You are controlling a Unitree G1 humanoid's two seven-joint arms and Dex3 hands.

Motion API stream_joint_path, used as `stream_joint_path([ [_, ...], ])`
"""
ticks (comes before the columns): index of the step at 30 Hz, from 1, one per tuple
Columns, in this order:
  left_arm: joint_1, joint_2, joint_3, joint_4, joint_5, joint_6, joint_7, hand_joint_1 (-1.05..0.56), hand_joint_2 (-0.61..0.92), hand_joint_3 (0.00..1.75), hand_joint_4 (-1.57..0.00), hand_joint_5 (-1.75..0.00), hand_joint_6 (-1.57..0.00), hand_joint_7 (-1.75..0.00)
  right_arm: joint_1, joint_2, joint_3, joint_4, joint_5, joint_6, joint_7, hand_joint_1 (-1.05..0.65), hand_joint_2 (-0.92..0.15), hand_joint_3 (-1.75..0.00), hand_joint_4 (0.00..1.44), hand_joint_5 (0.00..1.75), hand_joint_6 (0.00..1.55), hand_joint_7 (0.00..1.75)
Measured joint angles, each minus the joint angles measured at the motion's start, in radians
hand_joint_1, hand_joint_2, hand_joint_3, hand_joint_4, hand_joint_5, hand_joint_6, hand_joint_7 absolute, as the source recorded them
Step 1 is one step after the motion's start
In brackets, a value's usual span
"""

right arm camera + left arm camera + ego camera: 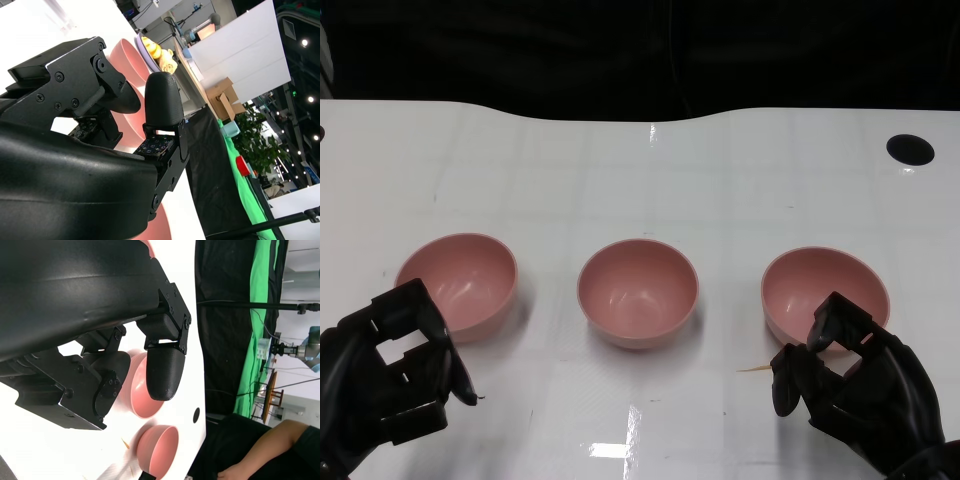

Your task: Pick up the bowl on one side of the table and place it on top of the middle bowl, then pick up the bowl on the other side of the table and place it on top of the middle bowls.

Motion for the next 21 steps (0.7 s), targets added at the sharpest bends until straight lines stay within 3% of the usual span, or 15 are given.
stream_joint_path([
  [21,0.000,0.000,0.000,-0.001,-0.005,0.002,0.000,0.37,0.92,1.32,-0.93,-1.75,-0.73,-1.75,0.000,0.001,0.001,-0.001,0.000,0.002,-0.001,0.00,-0.52,-1.27,0.97,1.75,0.73,1.68],
])
